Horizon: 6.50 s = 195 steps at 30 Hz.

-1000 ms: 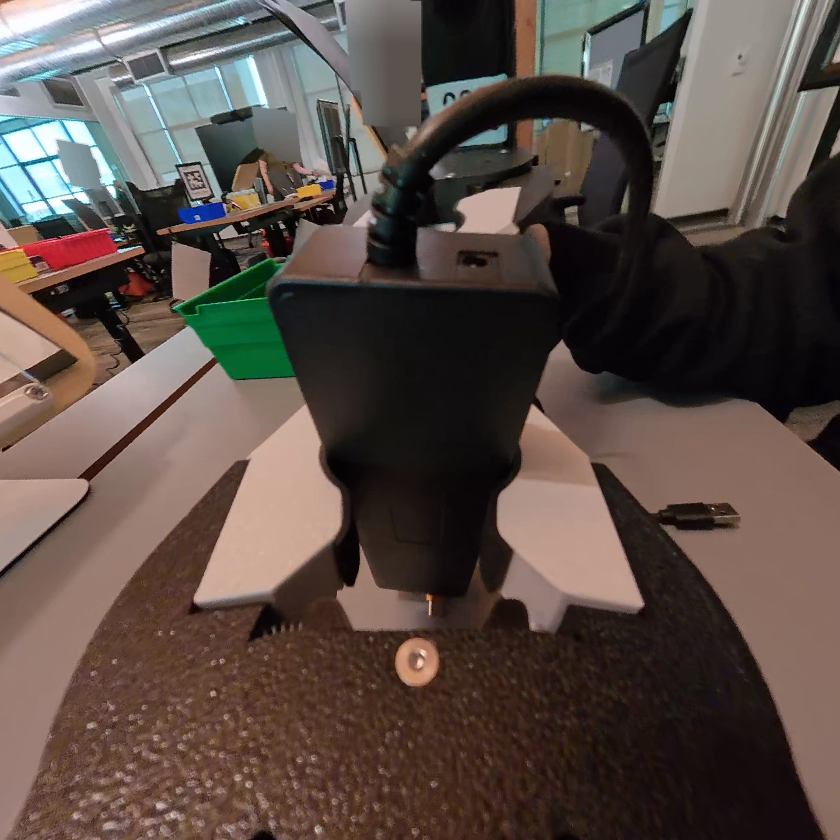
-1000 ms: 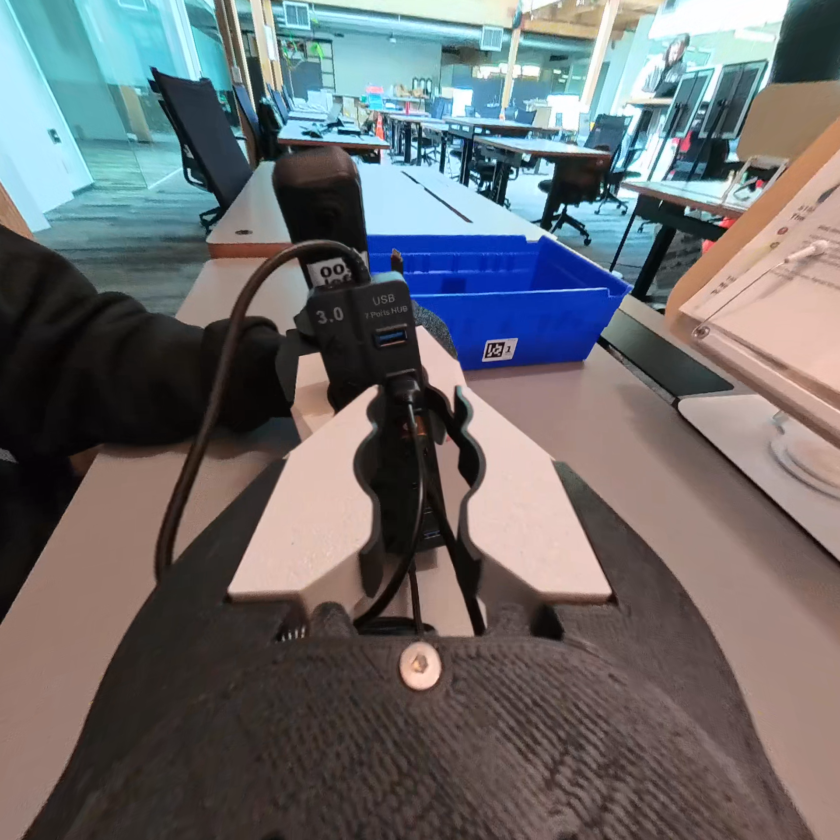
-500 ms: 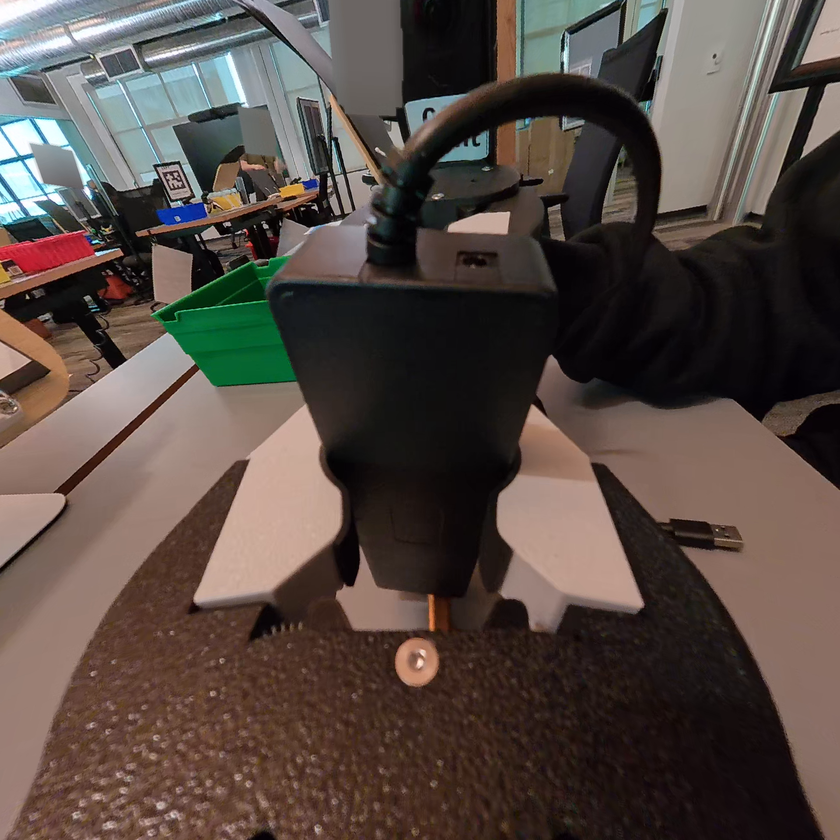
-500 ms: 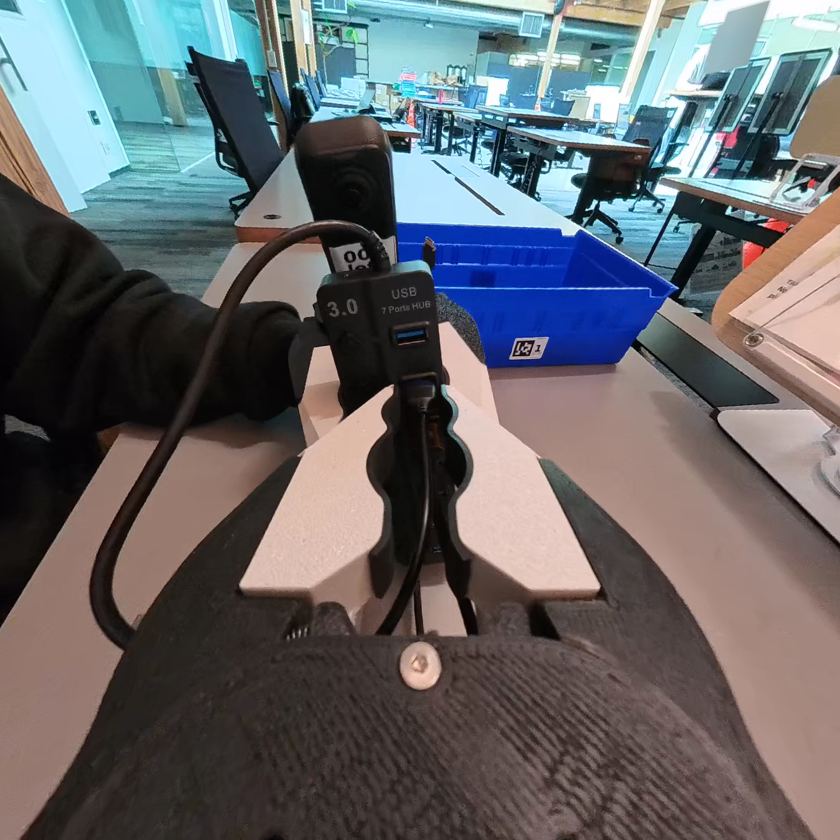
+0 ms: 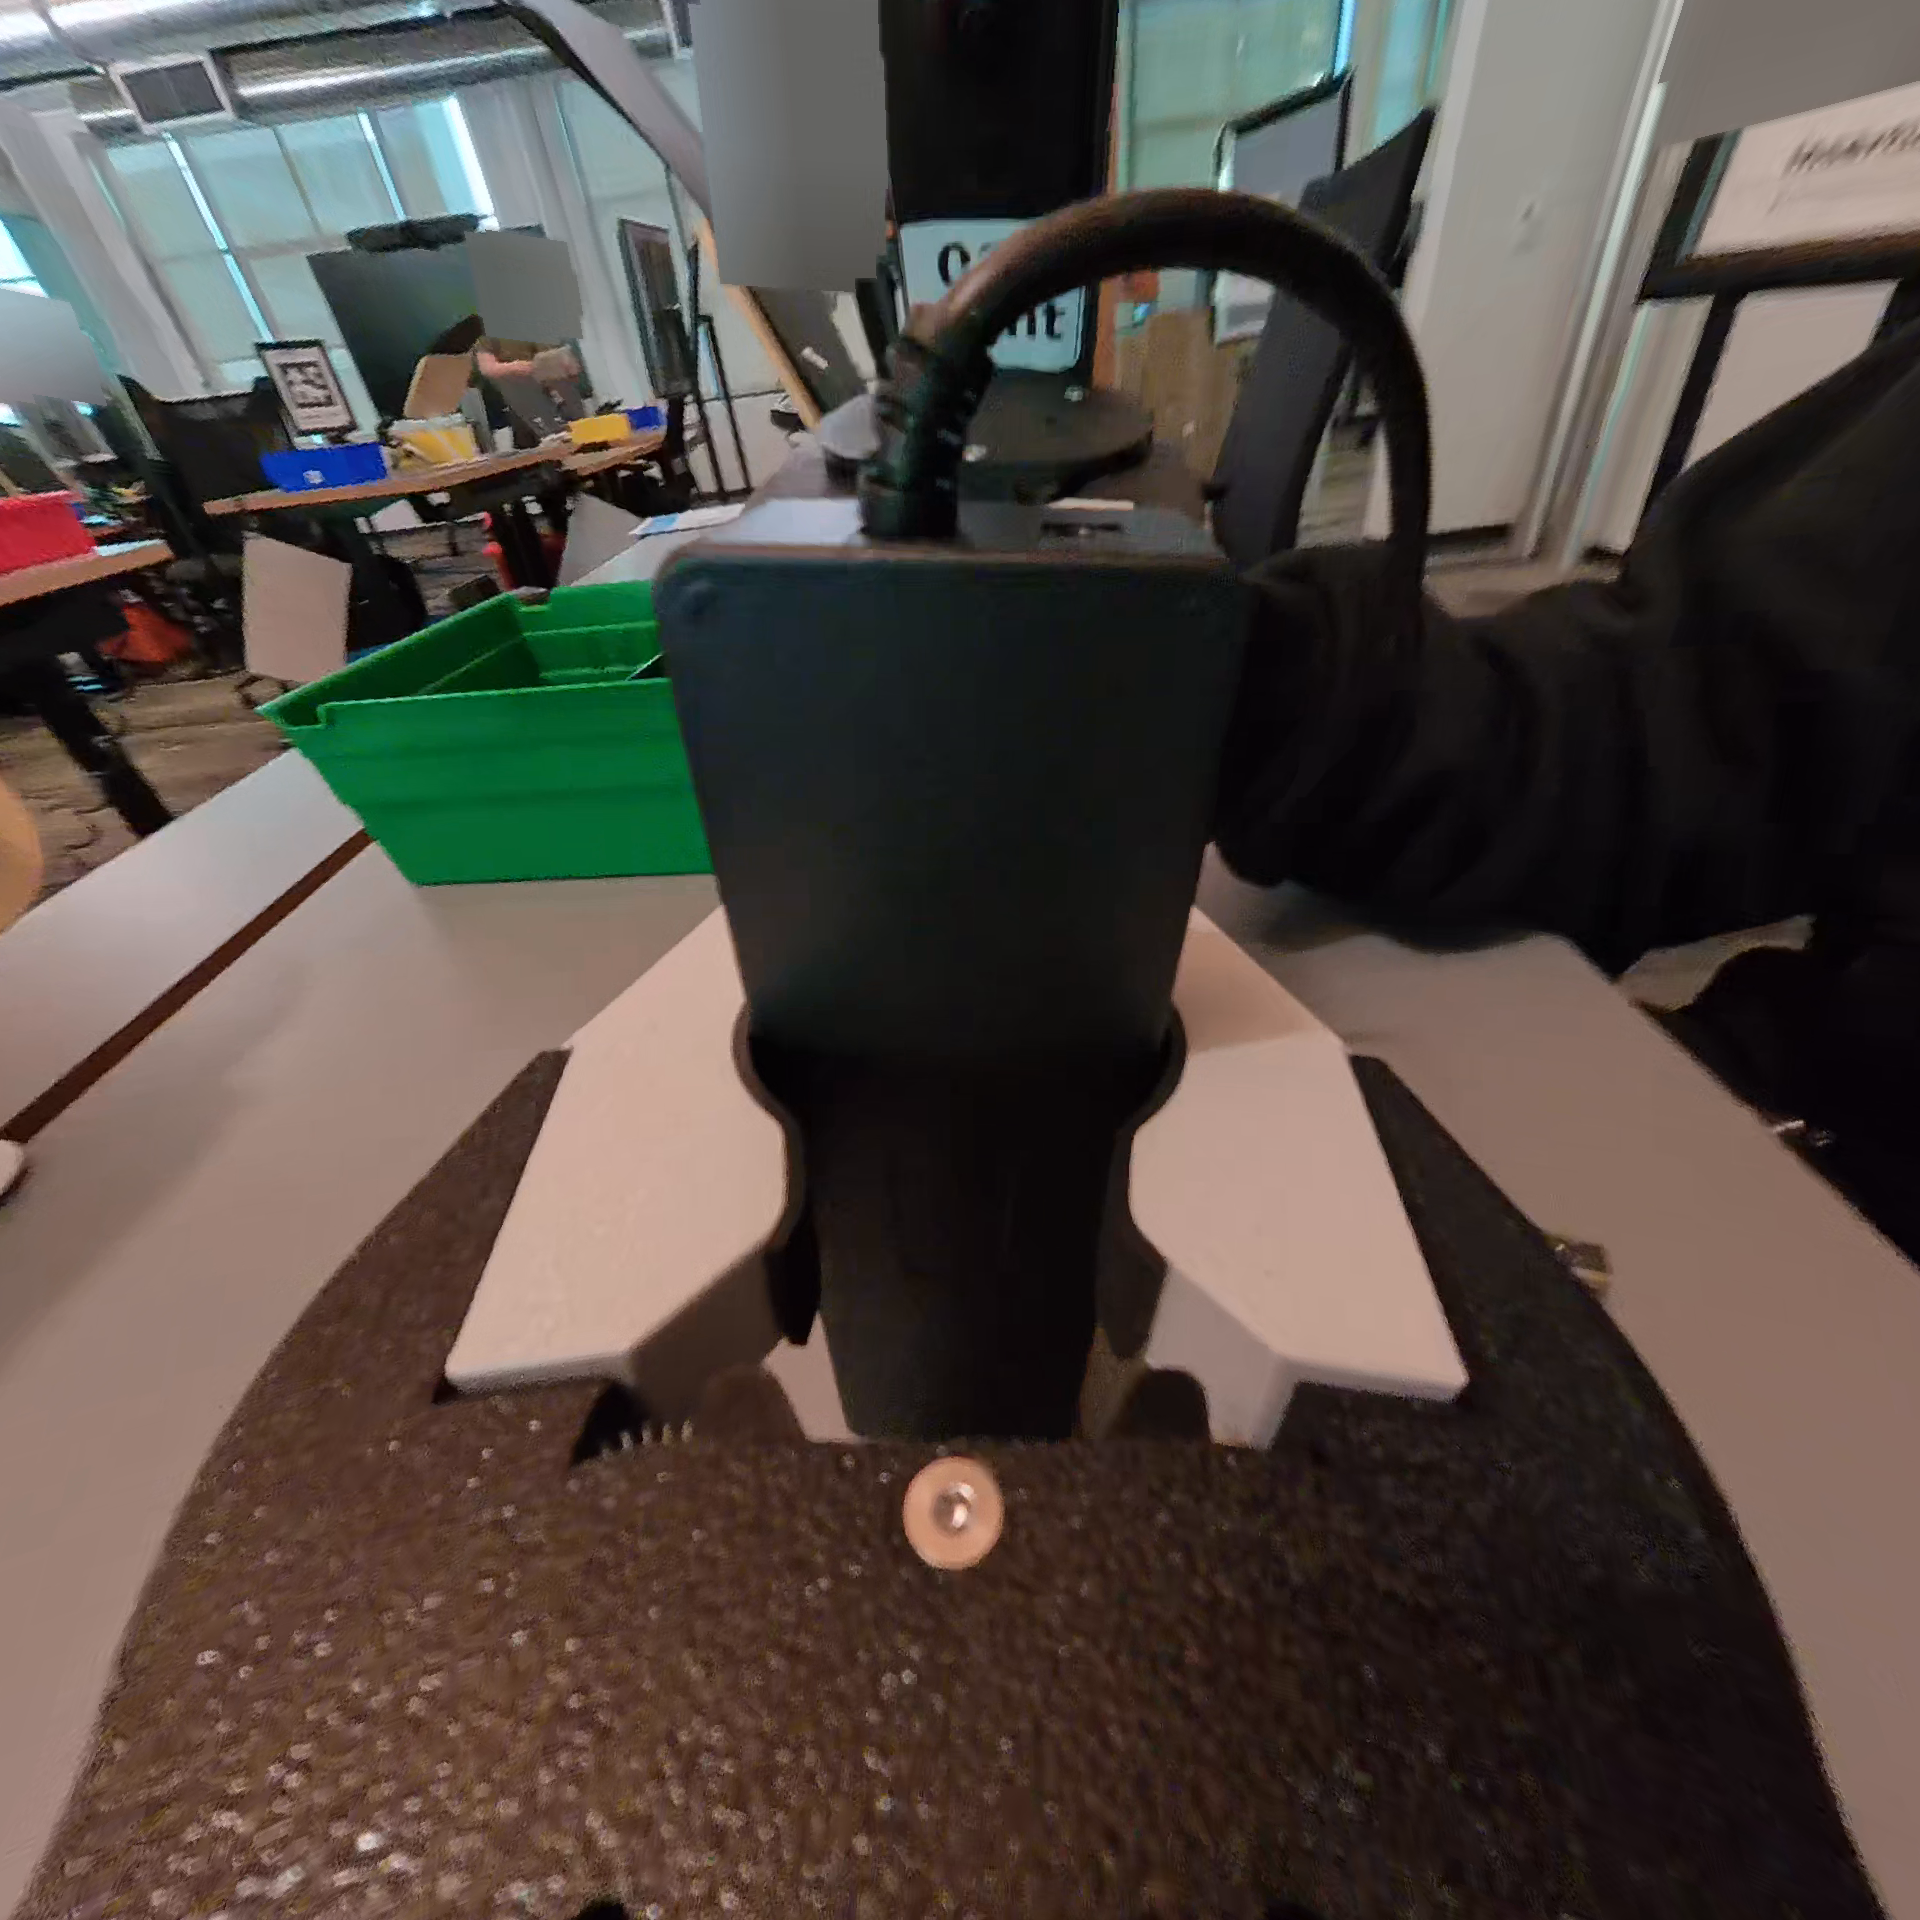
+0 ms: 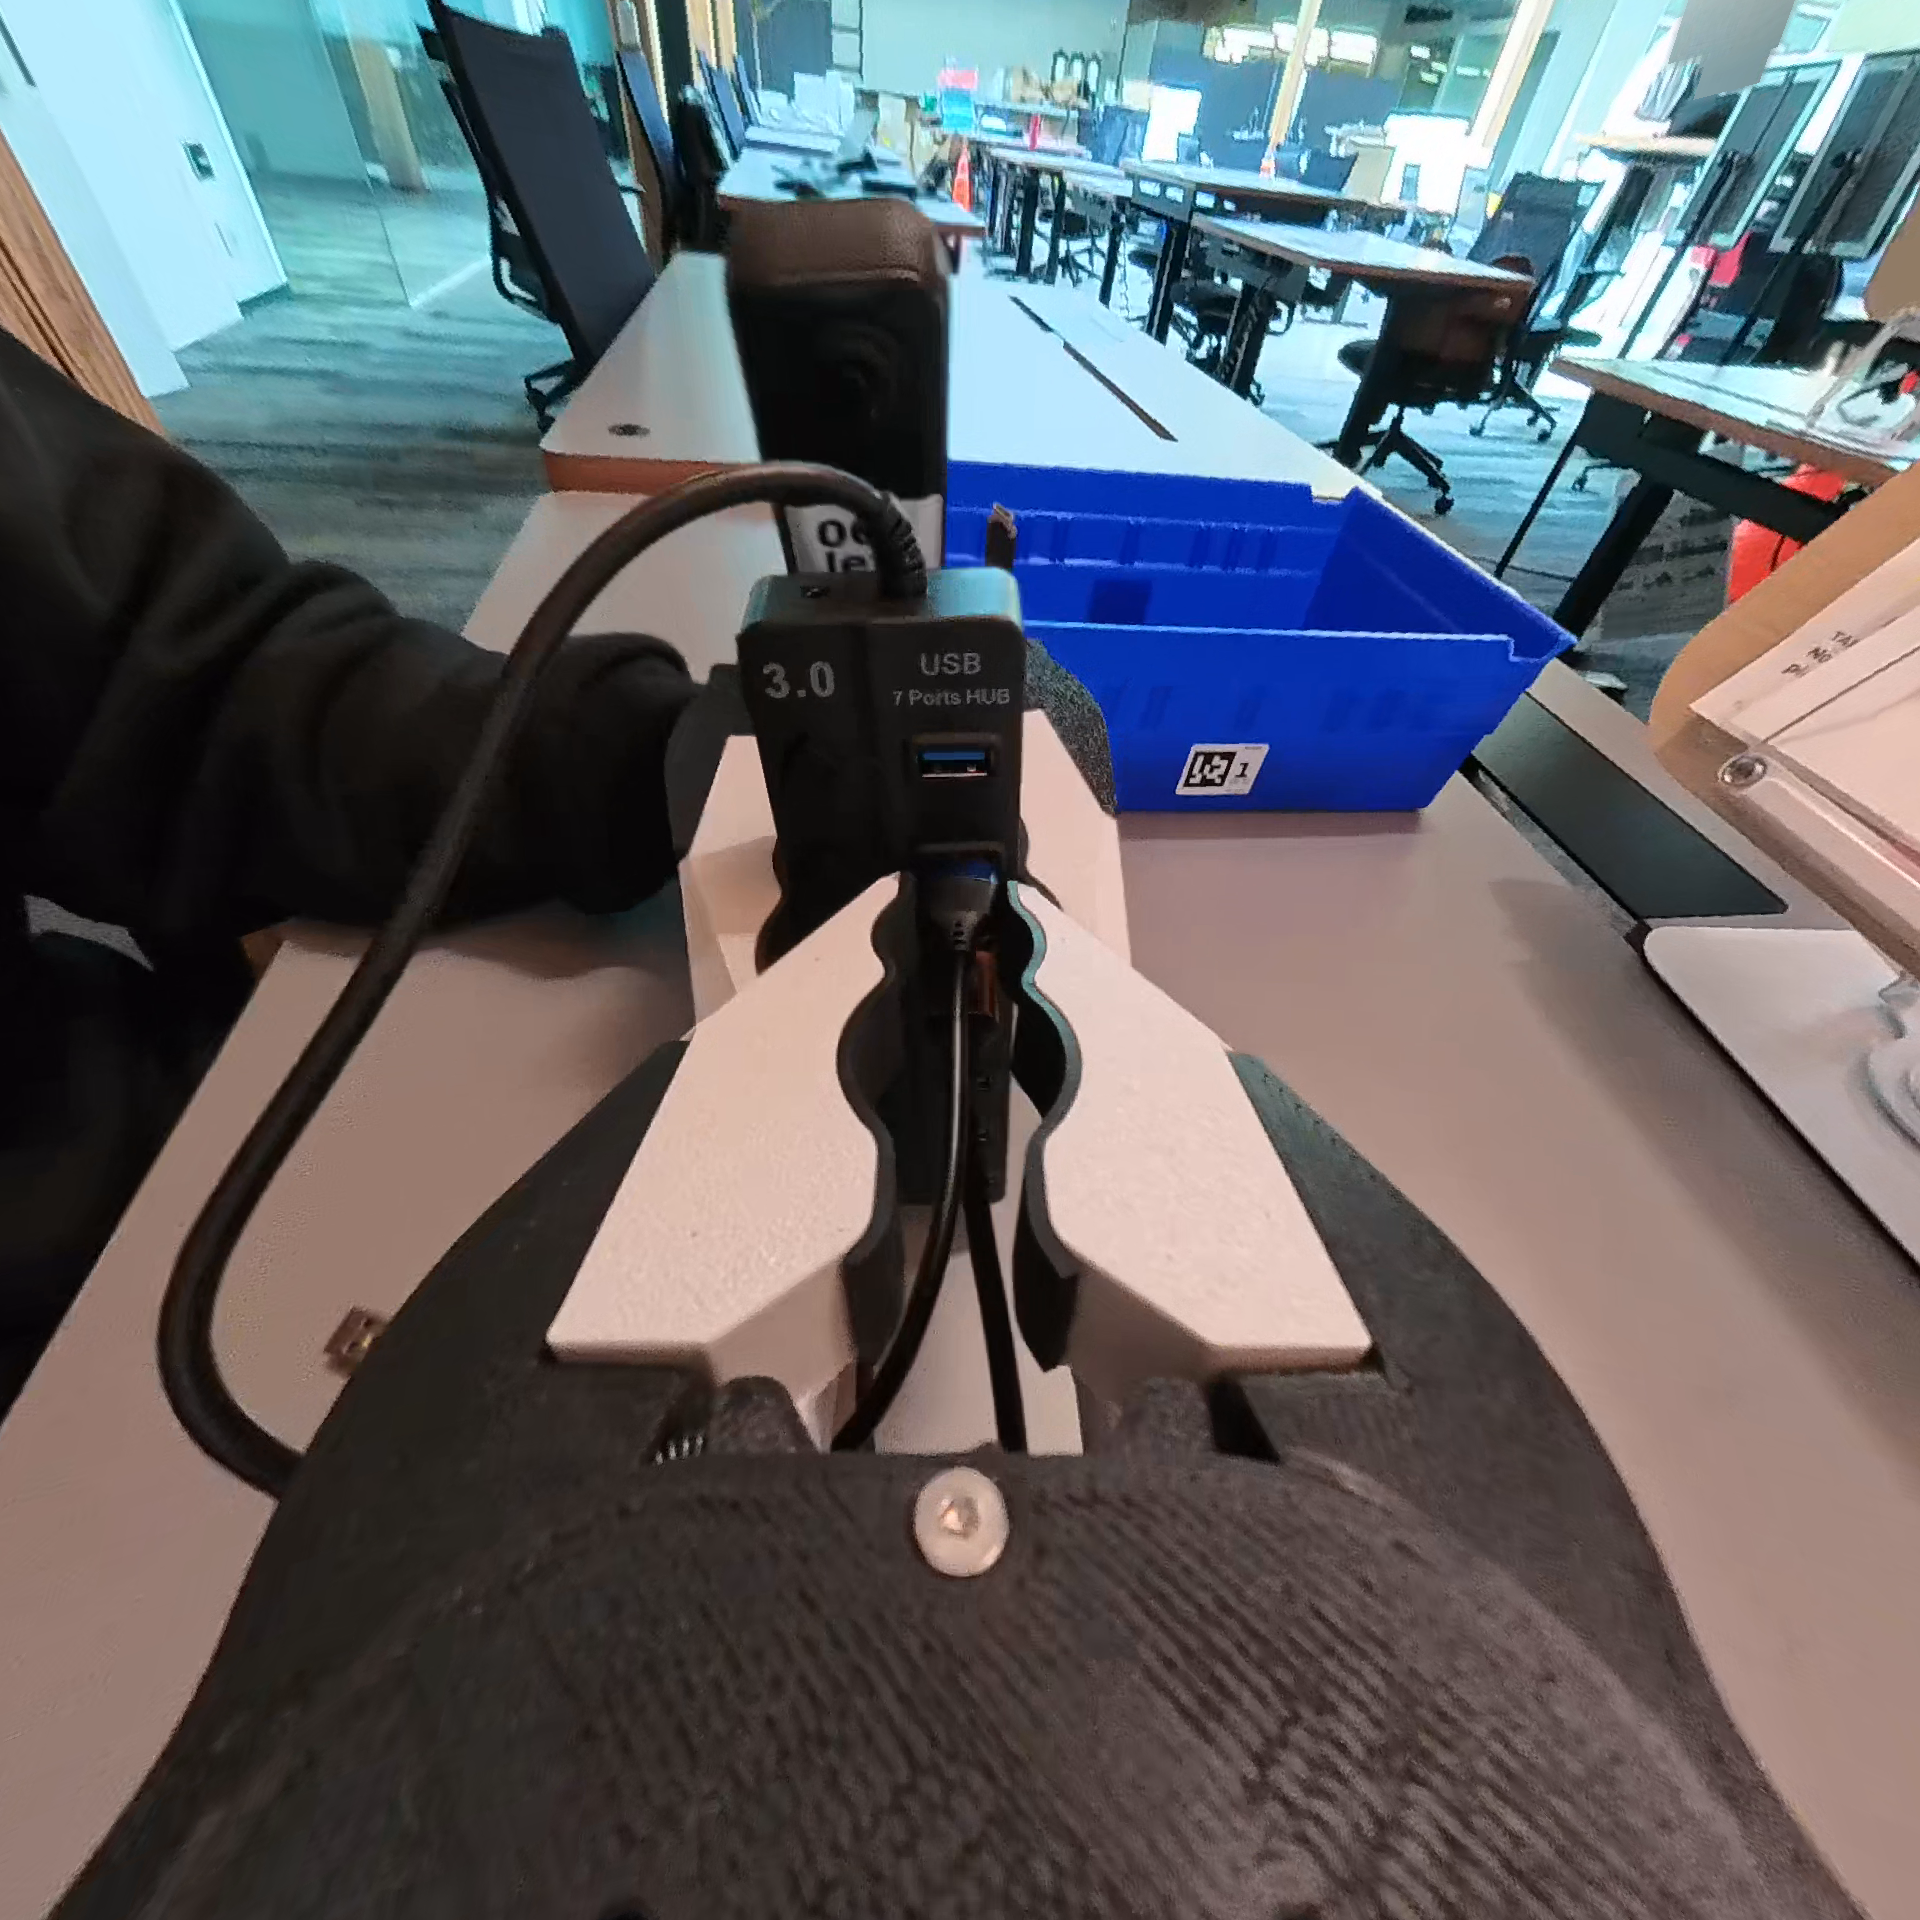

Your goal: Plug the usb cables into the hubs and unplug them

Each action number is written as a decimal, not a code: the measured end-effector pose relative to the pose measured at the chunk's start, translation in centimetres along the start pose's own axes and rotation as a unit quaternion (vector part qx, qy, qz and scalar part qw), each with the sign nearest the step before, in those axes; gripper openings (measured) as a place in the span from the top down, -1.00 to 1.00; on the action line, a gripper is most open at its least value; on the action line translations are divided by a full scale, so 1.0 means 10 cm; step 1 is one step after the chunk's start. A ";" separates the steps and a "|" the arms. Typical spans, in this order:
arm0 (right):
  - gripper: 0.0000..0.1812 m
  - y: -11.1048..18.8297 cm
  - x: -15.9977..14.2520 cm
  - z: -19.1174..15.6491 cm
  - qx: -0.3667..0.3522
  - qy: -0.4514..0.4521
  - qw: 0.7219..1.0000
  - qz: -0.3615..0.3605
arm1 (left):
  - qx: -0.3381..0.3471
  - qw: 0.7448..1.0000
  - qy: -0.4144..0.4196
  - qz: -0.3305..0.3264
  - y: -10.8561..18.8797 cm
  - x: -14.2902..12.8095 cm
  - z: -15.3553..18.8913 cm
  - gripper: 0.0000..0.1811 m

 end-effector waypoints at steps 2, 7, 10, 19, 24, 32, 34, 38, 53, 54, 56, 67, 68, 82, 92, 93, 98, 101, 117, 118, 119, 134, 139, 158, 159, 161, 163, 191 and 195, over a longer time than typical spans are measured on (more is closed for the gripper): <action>0.85 0.02 0.01 -0.01 0.006 0.005 1.000 0.006 | -0.021 1.000 0.004 0.007 0.03 0.03 0.02 0.29; 0.85 0.03 0.00 -0.03 0.011 0.016 1.000 -0.002 | -0.012 1.000 -0.014 -0.009 0.10 0.04 0.03 0.25; 0.85 0.04 0.01 -0.03 0.012 0.017 1.000 -0.003 | 0.012 0.999 -0.043 -0.011 0.12 0.07 0.05 0.25; 0.85 0.13 0.00 -0.02 0.010 0.021 1.000 -0.012 | 0.027 0.996 -0.085 -0.006 0.21 0.13 0.06 0.41; 0.85 0.19 0.01 0.00 -0.009 0.018 1.000 -0.015 | 0.051 0.995 -0.082 -0.022 0.18 0.20 0.06 0.41; 0.85 0.28 0.08 -0.05 -0.014 0.034 0.999 -0.017 | 0.040 0.996 -0.081 -0.005 0.16 0.28 0.09 0.41; 0.85 0.30 0.10 -0.07 -0.014 0.036 0.999 -0.016 | 0.038 0.996 -0.082 -0.005 0.15 0.31 0.10 0.41; 0.85 0.33 0.13 -0.08 -0.014 0.035 0.999 -0.004 | 0.046 0.995 -0.090 -0.001 0.16 0.36 0.13 0.41; 0.85 1.33 0.09 0.08 -0.191 0.015 0.960 0.202 | 0.102 0.989 -0.061 0.085 0.58 0.44 0.02 0.41; 0.86 1.43 0.13 0.05 -0.241 0.026 0.947 0.210 | 0.102 0.990 -0.062 0.076 0.55 0.42 0.02 0.41; 0.85 1.69 0.16 -0.03 -0.324 0.046 0.922 0.207 | 0.093 0.991 -0.053 0.081 0.58 0.39 0.01 0.41; 0.86 2.29 -0.76 0.57 -0.547 -0.017 0.836 -0.039 | 0.075 0.990 -0.040 0.113 0.63 0.39 0.03 0.41; 0.86 2.26 -0.84 0.62 -0.536 -0.037 0.840 -0.084 | 0.070 0.991 -0.040 0.109 0.60 0.39 0.03 0.41; 0.26 2.73 -1.22 0.63 -0.613 -0.288 0.733 -0.064 | 0.062 0.993 -0.016 0.102 0.54 0.32 -0.01 0.42; 0.39 1.99 -0.59 0.56 -0.426 -0.137 0.893 0.043 | 0.047 0.993 -0.009 0.109 0.51 0.30 0.00 0.41; 0.38 1.75 -0.47 0.52 -0.352 -0.124 0.926 0.058 | 0.048 0.993 -0.012 0.109 0.51 0.30 0.00 0.42; 0.43 0.64 -0.02 0.14 -0.147 -0.036 0.987 0.047 | 0.042 0.993 -0.031 0.102 0.51 0.30 0.03 0.41; 0.56 0.32 0.07 -0.05 -0.126 0.005 0.991 0.033 | 0.030 0.994 -0.040 0.101 0.47 0.31 0.06 0.41; 0.84 0.02 0.04 -0.21 -0.092 0.025 0.995 0.043 | 0.009 0.996 -0.043 0.081 0.39 0.27 0.08 0.41; 0.84 0.02 0.03 -0.21 -0.094 0.025 0.994 0.040 | 0.005 0.997 -0.037 0.073 0.39 0.27 0.08 0.41; 0.84 0.02 0.02 -0.21 -0.091 0.025 0.995 0.038 | -0.002 0.997 -0.033 0.067 0.38 0.27 0.08 0.40; 0.85 0.12 -0.05 -0.21 -0.051 0.007 0.998 0.033 | -0.011 0.998 -0.059 0.031 0.30 0.11 0.10 0.41; 0.85 0.12 -0.07 -0.20 -0.056 0.010 0.998 0.031 | -0.002 0.998 -0.063 0.008 0.30 0.14 0.09 0.42; 0.84 1.79 0.18 0.00 -0.358 0.032 0.916 0.179 | 0.078 0.993 -0.027 0.084 0.63 0.28 -0.04 0.41; 0.85 1.95 0.19 -0.06 -0.386 0.048 0.899 0.200 | 0.074 0.993 -0.025 0.087 0.64 0.27 -0.04 0.41; 0.85 2.28 0.18 -0.15 -0.454 0.056 0.861 0.222 | 0.063 0.993 -0.019 0.103 0.66 0.28 -0.04 0.42; 0.85 2.57 0.09 -0.19 -0.527 0.063 0.816 0.227 | 0.060 0.993 -0.019 0.103 0.66 0.28 -0.03 0.42; 0.85 2.18 -1.11 0.75 -0.537 -0.056 0.830 -0.143 | 0.027 0.997 -0.006 0.074 0.45 0.16 -0.03 0.42; 0.84 2.13 -1.41 0.77 -0.518 -0.044 0.785 -0.337 | 0.022 0.997 -0.001 0.073 0.44 0.15 -0.03 0.42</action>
Point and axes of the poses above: each gripper's, where its closed fingertips meet, y back along the fingers, x out of its top, z = x × y across the jaws, the point moved 10 cm from there along y, back along the fingers, and after that the axes turned 10 degrees about -z, right-handed, at the moved point
